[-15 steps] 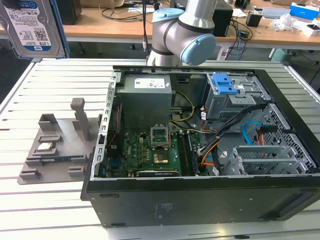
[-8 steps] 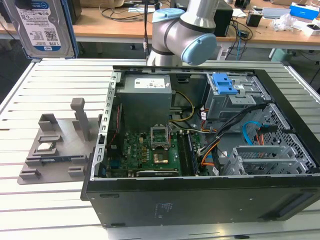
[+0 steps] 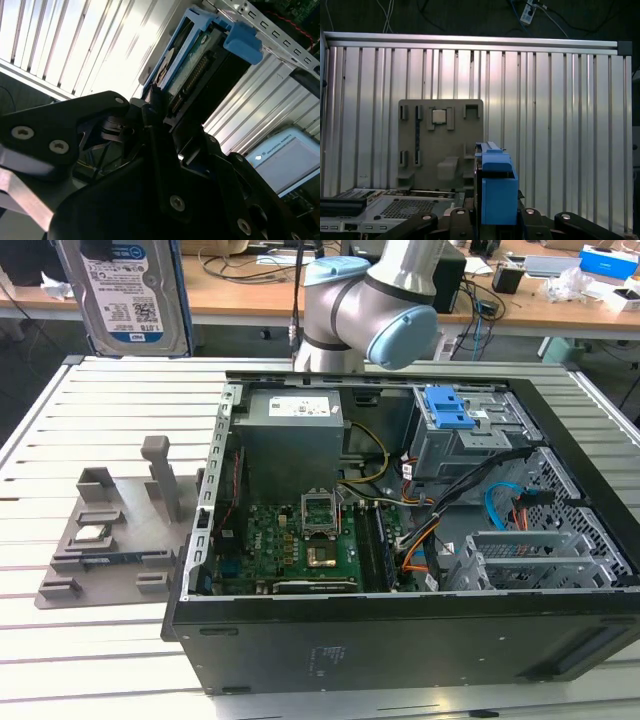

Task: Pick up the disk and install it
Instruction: 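Pick up the disk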

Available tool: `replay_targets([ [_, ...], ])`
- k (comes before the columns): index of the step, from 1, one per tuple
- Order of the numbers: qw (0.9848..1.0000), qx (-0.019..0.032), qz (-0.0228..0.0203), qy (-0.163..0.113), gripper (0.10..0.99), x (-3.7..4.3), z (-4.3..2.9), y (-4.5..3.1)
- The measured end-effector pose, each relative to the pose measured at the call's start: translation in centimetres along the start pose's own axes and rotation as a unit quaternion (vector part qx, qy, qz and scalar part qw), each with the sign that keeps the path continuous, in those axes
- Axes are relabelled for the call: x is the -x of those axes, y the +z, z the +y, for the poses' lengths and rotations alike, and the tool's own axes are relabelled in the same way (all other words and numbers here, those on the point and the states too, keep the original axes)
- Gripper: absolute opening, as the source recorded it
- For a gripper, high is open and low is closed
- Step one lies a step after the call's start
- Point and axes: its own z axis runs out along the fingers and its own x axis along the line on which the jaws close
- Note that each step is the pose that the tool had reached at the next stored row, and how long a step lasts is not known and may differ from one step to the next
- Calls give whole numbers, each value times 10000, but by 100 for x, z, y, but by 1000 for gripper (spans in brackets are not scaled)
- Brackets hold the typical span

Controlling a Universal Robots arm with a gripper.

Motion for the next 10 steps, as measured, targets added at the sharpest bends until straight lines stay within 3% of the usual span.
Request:
replay_targets([
  [10, 10000, 0, -1, 0, 361, -8, -379, -20],
])
